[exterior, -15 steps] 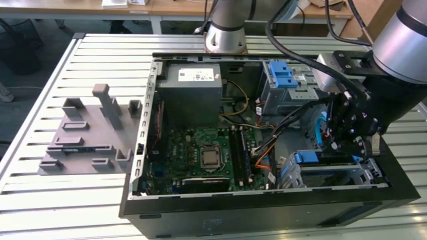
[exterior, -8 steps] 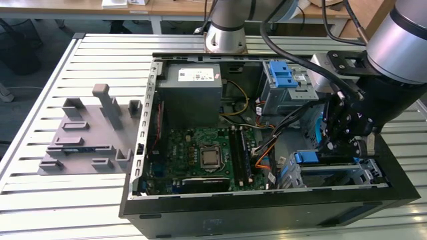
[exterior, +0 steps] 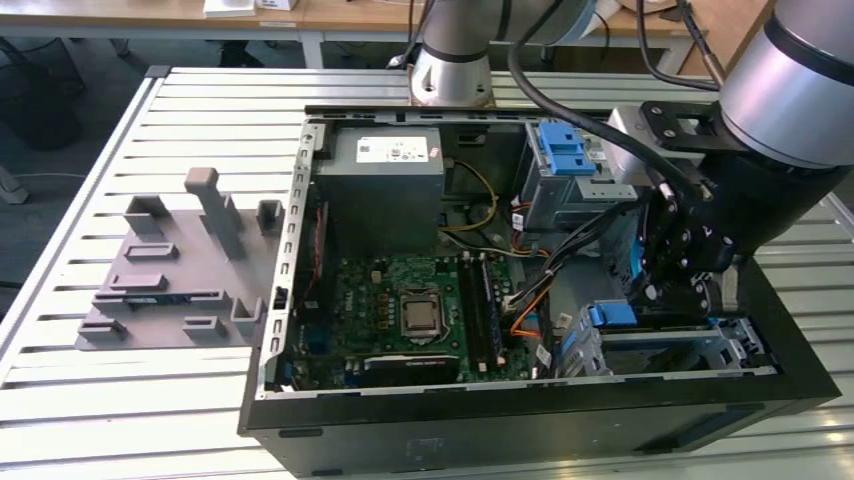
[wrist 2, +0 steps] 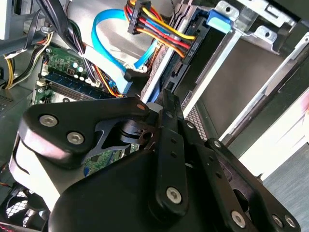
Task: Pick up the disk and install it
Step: 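Insert the second disk wire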
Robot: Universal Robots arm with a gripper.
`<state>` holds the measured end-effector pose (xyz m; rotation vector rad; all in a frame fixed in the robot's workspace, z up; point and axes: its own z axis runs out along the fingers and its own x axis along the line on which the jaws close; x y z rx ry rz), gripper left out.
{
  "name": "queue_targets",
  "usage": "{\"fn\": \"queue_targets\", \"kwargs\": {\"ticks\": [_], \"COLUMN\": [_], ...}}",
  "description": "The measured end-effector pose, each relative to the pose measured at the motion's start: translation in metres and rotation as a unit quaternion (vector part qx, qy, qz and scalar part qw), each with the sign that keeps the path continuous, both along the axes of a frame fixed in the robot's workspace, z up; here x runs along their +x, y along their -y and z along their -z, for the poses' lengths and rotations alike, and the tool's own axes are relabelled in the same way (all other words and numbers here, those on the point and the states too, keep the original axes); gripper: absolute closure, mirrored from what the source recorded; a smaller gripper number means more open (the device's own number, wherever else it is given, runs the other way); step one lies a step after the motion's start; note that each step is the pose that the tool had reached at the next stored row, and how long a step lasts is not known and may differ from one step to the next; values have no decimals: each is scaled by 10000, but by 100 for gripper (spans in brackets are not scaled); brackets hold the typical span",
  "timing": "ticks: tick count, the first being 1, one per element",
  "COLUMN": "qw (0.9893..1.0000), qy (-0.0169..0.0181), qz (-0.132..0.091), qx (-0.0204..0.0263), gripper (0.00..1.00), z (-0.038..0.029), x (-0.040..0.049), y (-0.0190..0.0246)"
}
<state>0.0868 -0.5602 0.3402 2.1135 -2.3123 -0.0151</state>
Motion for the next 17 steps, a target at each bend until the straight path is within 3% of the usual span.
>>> {"fn": "queue_targets", "kwargs": {"ticks": [6, 17], "qw": [10000, 10000], "qy": [4, 5], "qz": [0, 0], "qx": [0, 0], "gripper": [89, 89], "z": [0, 0], "x": [-58, -42], "y": [0, 0]}}
